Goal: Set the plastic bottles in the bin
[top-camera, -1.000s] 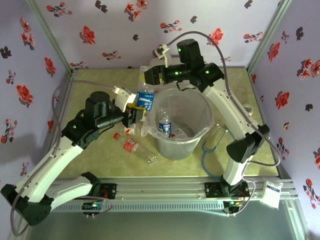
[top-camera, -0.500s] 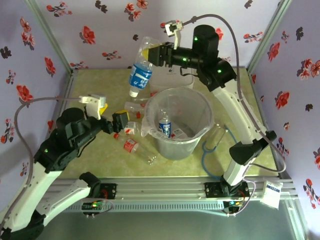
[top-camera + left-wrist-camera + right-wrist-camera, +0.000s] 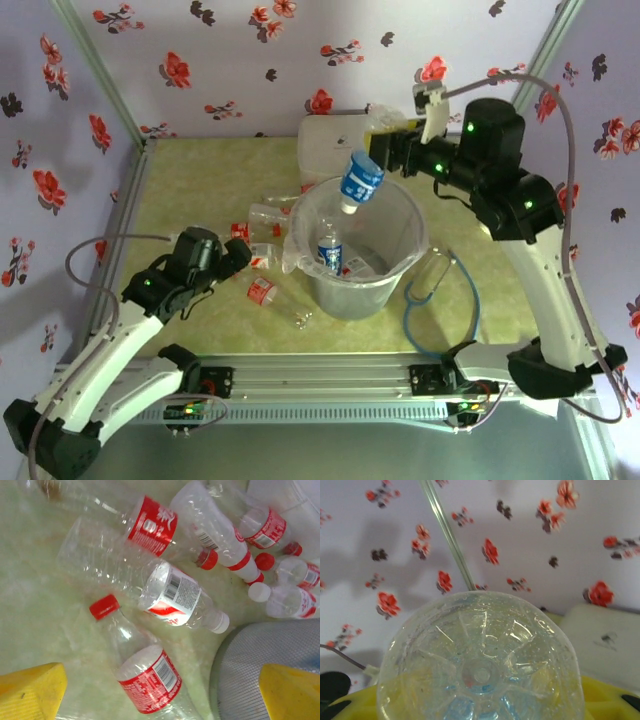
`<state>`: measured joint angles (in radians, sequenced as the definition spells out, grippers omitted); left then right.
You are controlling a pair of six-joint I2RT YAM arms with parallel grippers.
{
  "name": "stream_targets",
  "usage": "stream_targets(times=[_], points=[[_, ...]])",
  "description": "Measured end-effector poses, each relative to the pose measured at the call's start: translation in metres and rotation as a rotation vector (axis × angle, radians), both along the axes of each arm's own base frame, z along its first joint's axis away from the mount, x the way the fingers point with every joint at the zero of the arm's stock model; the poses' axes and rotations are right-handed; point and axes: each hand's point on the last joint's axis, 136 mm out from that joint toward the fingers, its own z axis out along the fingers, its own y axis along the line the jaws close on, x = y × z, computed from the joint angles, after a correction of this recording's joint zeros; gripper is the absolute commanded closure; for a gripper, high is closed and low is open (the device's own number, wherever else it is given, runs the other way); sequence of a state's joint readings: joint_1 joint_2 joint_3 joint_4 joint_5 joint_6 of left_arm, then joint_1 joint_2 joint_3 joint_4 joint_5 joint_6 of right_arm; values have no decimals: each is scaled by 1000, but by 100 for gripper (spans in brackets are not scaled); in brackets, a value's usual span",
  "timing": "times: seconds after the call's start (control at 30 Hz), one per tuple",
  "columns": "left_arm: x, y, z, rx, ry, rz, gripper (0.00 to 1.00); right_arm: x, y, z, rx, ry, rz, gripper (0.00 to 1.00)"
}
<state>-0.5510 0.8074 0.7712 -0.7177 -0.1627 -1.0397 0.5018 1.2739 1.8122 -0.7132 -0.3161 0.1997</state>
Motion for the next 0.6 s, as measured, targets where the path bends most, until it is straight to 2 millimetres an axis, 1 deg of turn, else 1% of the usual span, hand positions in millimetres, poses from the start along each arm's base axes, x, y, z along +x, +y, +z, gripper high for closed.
stream_targets(times=[0.03, 0.1, 0.17, 0.27, 0.33, 0.47, 0.53, 0.6], points=[[-1, -2, -5, -28, 14, 15, 2, 1, -1, -13, -20, 28, -6, 59], [-6, -7, -18, -89, 46, 43, 2, 6, 2, -47, -65, 102, -11, 59], [-14, -13, -33, -129, 87, 59, 1, 11, 7, -85, -114, 186, -11, 59], [-23, -20, -46, -152, 133, 68, 1, 8, 17, -135, -169, 297, 5, 59], [-26, -23, -51, -169, 151, 79, 1, 4, 22, -159, -188, 355, 10, 59], [-30, -30, -66, -199, 184, 102, 1, -1, 28, -199, -190, 437, -11, 58], [-32, -33, -74, -210, 198, 115, 1, -3, 28, -215, -181, 468, -34, 57], [-33, -34, -82, -215, 213, 126, 1, -5, 26, -225, -170, 489, -55, 55]])
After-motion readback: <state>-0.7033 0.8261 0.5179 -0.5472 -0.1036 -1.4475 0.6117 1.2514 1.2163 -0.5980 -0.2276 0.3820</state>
